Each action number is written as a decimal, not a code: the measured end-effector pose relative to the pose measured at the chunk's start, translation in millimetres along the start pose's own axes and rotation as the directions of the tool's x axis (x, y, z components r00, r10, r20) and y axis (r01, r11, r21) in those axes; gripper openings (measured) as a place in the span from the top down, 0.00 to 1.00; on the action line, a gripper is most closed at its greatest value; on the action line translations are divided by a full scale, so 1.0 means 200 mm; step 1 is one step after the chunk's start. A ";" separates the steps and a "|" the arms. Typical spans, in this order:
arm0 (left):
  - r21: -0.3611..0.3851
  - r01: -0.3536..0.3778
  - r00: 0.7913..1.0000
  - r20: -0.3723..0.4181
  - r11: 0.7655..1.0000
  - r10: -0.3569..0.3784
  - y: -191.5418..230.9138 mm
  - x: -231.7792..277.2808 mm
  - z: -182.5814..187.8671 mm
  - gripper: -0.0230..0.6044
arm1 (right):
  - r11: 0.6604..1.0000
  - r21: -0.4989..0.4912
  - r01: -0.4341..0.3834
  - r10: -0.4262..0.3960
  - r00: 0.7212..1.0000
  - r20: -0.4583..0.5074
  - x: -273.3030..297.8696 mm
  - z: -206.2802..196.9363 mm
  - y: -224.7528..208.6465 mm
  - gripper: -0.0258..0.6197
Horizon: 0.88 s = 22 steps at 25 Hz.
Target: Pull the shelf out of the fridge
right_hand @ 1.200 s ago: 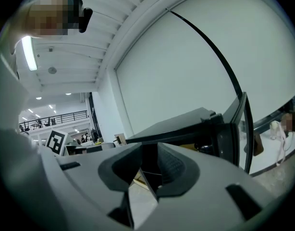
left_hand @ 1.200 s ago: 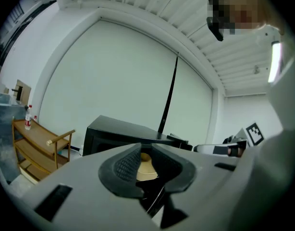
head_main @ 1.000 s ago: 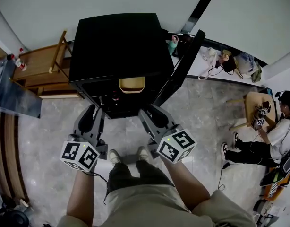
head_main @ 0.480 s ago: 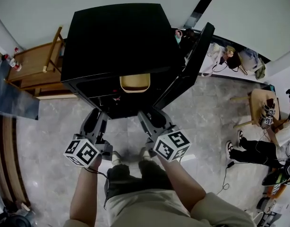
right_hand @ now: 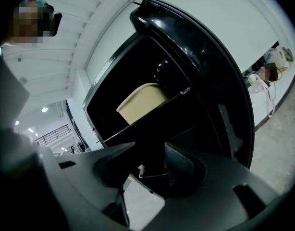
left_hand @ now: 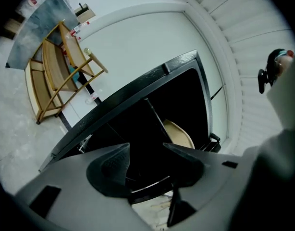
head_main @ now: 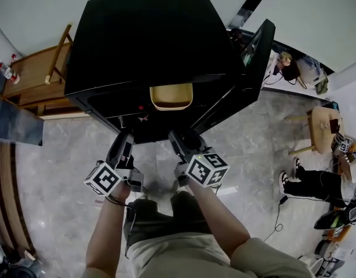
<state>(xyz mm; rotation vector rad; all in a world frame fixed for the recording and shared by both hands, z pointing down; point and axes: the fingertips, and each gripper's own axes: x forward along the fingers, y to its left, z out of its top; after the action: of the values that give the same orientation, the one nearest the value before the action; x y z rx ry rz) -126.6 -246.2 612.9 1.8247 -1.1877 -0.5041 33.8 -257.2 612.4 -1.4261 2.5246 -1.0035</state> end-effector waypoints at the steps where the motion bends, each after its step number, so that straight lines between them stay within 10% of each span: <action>1: -0.016 -0.005 1.000 0.008 1.000 0.005 0.04 0.01 -0.01 0.67 | 1.000 0.023 0.004 -0.004 1.000 0.001 0.02 -0.03 -0.03 0.73; 12: -0.245 -0.032 0.997 0.064 0.969 0.049 0.45 0.13 -0.15 0.67 | 0.961 0.277 0.029 -0.040 0.999 0.034 0.22 -0.33 -0.33 0.73; 22: -0.365 -0.100 0.989 0.063 0.926 0.132 0.75 0.31 -0.22 0.67 | 0.842 0.538 0.043 -0.112 0.989 0.096 0.42 -0.41 -0.67 0.72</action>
<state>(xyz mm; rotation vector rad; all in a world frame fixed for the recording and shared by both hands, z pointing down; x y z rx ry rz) -145.0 -306.1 768.8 1.4221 -1.1659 -0.6903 56.1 -328.7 774.0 -1.3632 1.8856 -1.4370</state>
